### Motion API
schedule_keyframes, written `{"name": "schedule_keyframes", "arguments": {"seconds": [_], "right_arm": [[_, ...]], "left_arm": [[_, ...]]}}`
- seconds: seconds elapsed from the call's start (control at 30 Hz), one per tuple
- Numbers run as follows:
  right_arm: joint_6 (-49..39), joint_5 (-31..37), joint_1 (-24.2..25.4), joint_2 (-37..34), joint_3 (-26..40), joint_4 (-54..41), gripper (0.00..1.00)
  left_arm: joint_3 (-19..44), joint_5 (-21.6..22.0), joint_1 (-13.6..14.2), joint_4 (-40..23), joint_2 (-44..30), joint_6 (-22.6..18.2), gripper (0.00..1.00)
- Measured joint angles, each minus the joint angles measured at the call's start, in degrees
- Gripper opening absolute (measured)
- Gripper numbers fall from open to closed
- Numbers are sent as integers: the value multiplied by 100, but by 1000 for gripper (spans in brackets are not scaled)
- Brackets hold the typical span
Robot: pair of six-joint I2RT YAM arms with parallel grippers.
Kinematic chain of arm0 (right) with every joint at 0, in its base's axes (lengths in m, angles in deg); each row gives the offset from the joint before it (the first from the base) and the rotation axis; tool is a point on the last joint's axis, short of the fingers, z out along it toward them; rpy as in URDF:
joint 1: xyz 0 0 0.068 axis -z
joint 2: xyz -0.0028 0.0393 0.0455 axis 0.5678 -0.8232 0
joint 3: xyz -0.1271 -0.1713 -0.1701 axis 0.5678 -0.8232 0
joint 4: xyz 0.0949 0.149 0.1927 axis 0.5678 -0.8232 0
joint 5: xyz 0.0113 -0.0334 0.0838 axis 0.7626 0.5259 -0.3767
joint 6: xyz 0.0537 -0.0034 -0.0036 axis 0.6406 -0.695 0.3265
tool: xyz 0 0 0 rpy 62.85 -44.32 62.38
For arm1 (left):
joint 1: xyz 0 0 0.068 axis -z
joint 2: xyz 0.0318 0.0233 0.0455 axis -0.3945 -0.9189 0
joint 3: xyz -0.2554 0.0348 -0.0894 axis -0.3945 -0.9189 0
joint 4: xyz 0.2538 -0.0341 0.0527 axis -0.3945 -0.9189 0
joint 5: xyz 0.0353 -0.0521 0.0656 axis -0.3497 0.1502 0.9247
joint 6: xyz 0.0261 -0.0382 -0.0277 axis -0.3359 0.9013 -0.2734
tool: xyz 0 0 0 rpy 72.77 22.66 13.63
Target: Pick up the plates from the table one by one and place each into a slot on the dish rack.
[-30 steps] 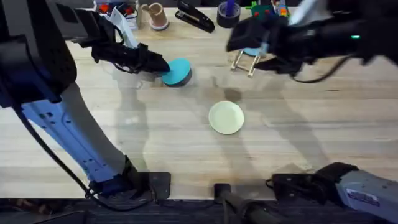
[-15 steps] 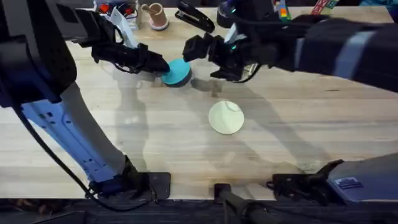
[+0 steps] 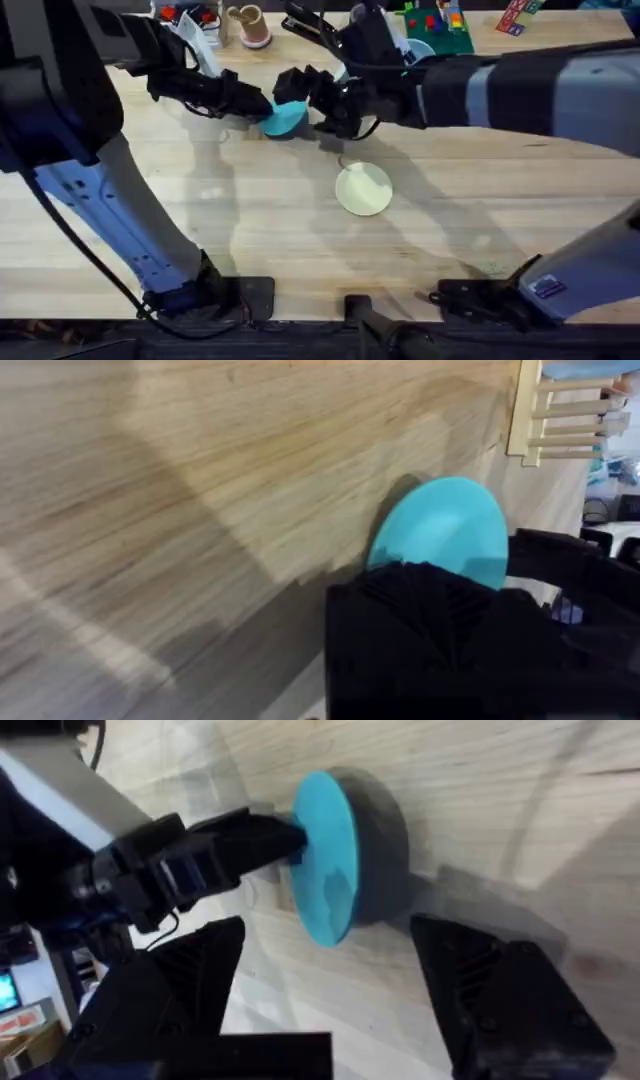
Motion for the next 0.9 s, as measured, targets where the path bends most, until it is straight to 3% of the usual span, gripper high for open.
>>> {"name": "schedule_keyframes", "arguments": {"seconds": [0.67, 0.83, 0.9], "right_arm": [[793, 181, -131, -594, -4, 1025, 919], [828, 224, -146, -595, -9, 1019, 645], [847, 287, -151, -595, -9, 1017, 445]], "left_arm": [[0, 7, 0, 0, 2, 22, 41], [0, 7, 0, 0, 2, 22, 41], [0, 9, 4, 0, 0, 22, 41]]}}
